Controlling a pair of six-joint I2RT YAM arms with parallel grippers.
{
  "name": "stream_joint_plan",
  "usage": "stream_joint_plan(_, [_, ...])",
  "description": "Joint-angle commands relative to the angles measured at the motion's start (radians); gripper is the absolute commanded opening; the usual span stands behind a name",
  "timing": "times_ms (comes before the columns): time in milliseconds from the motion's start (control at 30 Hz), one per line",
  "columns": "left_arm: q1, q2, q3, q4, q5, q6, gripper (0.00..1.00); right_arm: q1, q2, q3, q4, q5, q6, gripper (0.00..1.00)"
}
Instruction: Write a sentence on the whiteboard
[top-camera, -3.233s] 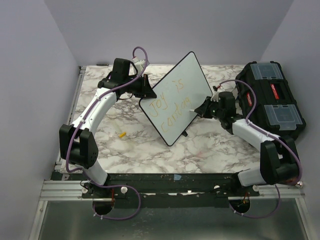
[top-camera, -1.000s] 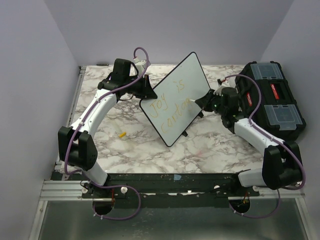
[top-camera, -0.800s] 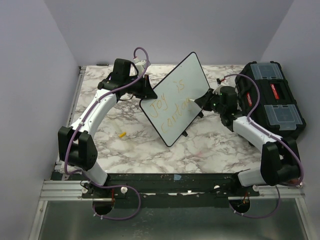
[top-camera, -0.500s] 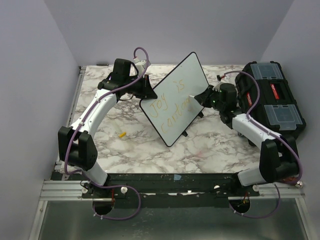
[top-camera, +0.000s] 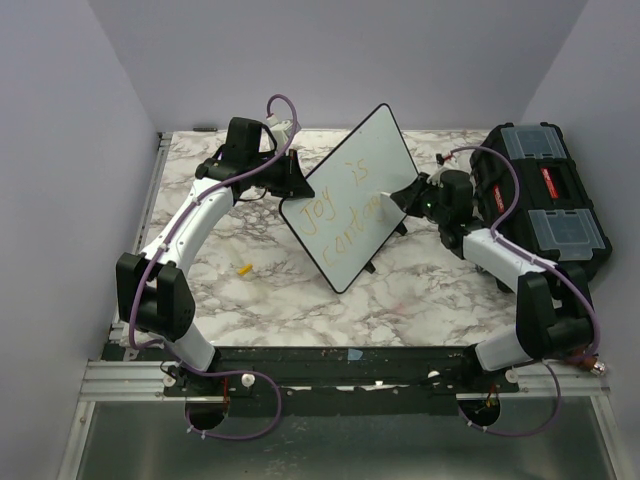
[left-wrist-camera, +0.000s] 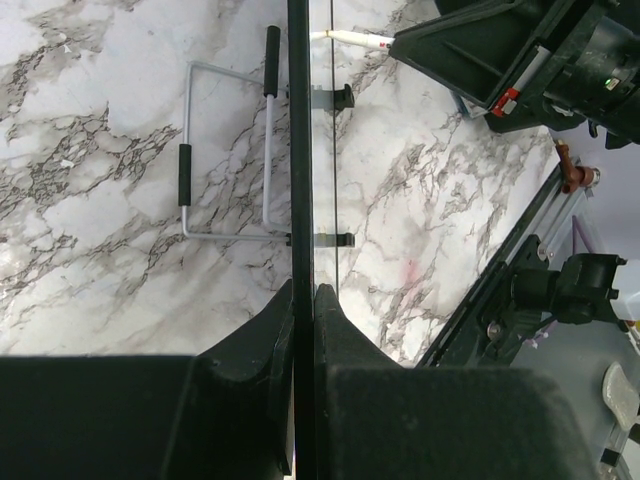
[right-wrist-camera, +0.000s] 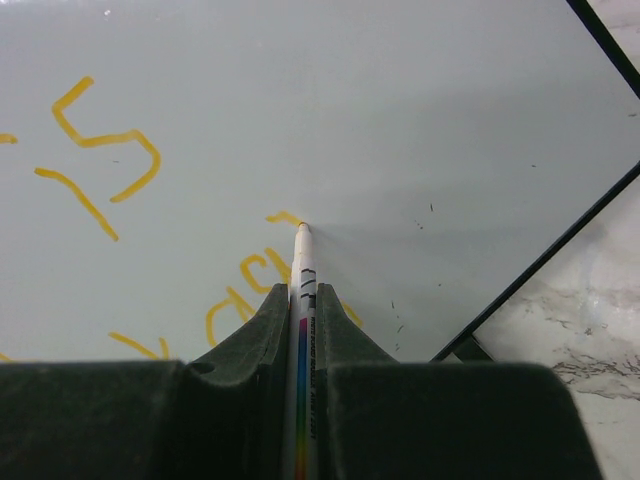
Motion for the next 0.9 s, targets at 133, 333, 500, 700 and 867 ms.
stream_joint_plan(133, [-0.029, 0.008, -0.01, -0.051, -0.008, 0.073, 0.0, 0.002, -0.003, -0.095, 0.01, 0.008, 0.007, 0.01])
stream_joint_plan(333, [-0.029, 0.01, -0.008, -0.05, -0.008, 0.073, 0.0, 0.002, -0.022, -0.105, -0.01, 0.027, -0.011, 0.01])
stream_joint_plan(500, [-0.029, 0.011, -0.01, -0.047, -0.006, 0.071, 0.0, 0.002, -0.063, -0.092, -0.053, 0.069, -0.027, 0.01])
stream_joint_plan(700, [-0.029, 0.011, -0.008, -0.045, -0.008, 0.072, 0.0, 0.002, -0.132, -0.059, -0.077, 0.073, -0.022, 0.01])
stream_joint_plan(867, [-0.029, 0.01, -0.01, -0.044, -0.01, 0.073, 0.0, 0.002, -0.121, -0.002, -0.077, 0.021, -0.009, 0.01])
